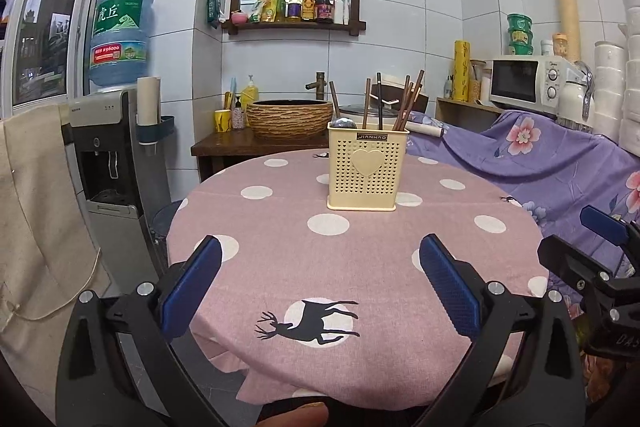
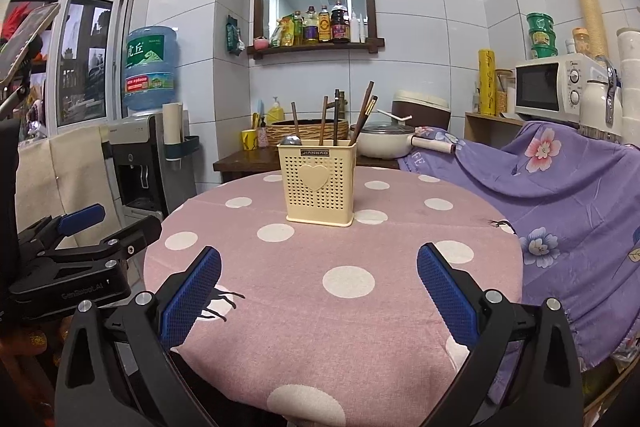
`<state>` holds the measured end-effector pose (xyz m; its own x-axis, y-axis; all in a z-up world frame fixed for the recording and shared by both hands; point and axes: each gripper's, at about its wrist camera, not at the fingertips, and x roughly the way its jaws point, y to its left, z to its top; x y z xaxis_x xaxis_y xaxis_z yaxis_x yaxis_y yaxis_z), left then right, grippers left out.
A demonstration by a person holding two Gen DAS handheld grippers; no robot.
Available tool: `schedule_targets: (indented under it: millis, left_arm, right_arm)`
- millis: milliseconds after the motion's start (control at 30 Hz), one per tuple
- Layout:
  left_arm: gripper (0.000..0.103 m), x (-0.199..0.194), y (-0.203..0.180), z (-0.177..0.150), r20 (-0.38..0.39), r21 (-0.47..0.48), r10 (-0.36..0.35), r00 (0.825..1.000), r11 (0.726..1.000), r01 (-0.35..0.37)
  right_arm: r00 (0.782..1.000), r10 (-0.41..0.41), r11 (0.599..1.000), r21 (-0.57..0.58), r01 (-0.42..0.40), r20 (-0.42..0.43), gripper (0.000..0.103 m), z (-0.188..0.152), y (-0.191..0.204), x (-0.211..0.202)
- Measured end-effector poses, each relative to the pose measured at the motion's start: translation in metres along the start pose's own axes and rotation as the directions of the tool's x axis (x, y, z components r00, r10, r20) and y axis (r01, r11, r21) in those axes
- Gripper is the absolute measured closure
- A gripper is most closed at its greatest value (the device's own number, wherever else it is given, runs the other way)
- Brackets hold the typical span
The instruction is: Organize utensils
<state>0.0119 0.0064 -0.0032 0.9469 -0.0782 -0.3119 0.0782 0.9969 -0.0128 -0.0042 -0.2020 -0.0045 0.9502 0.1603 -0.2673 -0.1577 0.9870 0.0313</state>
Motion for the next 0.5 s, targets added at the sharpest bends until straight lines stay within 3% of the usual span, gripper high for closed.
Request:
schedule_targets:
  millis: [500]
  left_arm:
    - [0.006,0.0019,0.0044,0.002,-0.008,-0.018,0.002,1.0,1.0,-0.002]
  right_arm:
    - [1.0,0.013,1.0,-0.004,-0.013,0.0,0.006,-0.0015,0.0023,-0.0029]
